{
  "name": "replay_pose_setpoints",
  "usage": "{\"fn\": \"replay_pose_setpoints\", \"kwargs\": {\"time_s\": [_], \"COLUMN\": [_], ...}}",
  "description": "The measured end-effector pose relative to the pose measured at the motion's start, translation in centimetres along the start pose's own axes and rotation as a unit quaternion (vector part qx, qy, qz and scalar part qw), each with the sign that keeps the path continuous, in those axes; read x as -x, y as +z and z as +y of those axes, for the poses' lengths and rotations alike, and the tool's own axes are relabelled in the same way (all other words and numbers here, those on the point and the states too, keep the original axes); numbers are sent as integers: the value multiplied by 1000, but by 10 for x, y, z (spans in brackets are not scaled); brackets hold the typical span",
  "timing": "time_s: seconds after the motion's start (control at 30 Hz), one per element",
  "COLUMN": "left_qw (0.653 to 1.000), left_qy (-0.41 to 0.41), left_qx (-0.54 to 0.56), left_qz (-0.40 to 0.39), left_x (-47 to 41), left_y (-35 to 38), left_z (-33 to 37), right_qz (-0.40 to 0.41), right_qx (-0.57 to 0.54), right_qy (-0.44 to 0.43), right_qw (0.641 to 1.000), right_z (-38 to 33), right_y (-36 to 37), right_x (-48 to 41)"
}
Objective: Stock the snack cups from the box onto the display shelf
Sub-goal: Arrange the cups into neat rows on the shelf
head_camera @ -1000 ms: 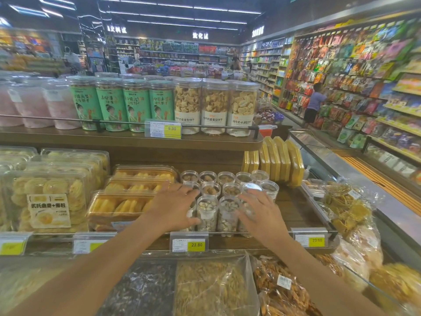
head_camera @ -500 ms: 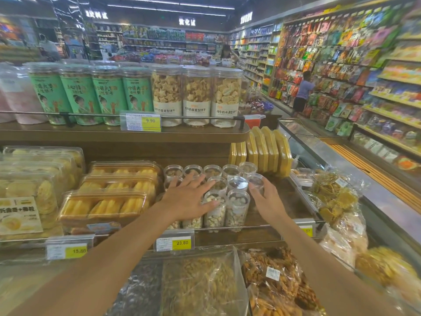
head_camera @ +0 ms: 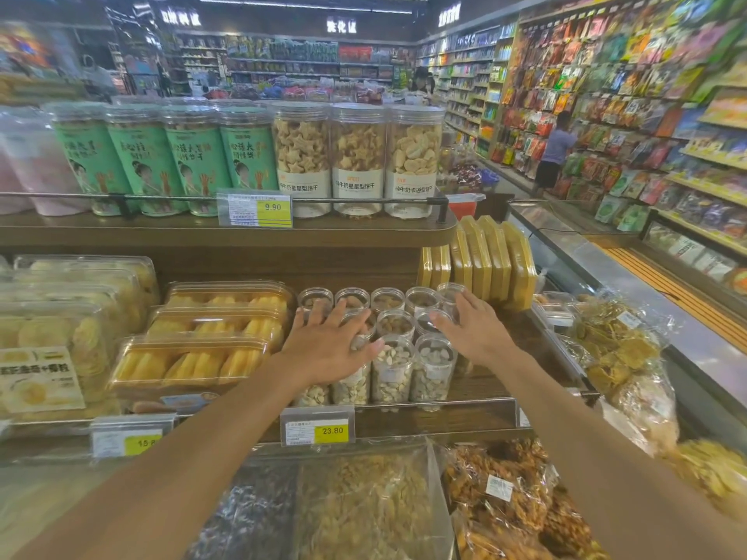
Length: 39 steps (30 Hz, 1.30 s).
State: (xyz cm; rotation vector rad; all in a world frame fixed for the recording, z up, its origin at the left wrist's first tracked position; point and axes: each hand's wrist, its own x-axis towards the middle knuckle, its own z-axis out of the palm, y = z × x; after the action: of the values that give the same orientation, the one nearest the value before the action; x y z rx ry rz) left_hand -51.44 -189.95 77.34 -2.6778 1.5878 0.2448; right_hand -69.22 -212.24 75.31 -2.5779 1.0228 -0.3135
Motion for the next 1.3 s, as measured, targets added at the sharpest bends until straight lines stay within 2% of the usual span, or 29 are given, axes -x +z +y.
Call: {"fn": "replay_pose_setpoints", "kwargs": {"time_s": [0.1,0.2,0.27,0.37,0.47,0.6,0.83,0.93,1.07,1.17,1.3], "left_qw": [1000,998,996,994,991,988,988,992,996,996,997], "left_qy": [21,32,10,-24,-21,-17,-11,-1,60,85,75], "left_qx": [-15,-50,-83,-109,-134,-153,-145,-120,-58,-26,-35], "left_qz": [-9,17,30,9,-2,-22,-50,-25,24,18,4], "left_x": [2,0,-3,-4,-3,-4,-8,-10,-13,-16,-20], "left_y": [-8,-23,-31,-36,-39,-46,-49,-47,-39,-36,-33], "left_z": [-2,-17,-33,-52,-58,-63,-69,-67,-45,-21,-11], "right_qz": [1,8,4,-46,-78,-123,-119,-104,-100,-109,-113], "right_qx": [34,98,109,112,122,147,125,92,82,110,154], "right_qy": [8,11,-46,-169,-217,-190,-187,-191,-160,-130,-127], "right_qw": [999,995,993,978,965,963,967,972,979,979,973], "right_z": [-1,-15,-36,-82,-114,-125,-132,-122,-93,-69,-53], "right_y": [2,-12,-16,-5,17,24,21,20,5,-6,-2], "right_x": [4,8,9,8,-6,-24,-16,-13,-19,-18,-23]}}
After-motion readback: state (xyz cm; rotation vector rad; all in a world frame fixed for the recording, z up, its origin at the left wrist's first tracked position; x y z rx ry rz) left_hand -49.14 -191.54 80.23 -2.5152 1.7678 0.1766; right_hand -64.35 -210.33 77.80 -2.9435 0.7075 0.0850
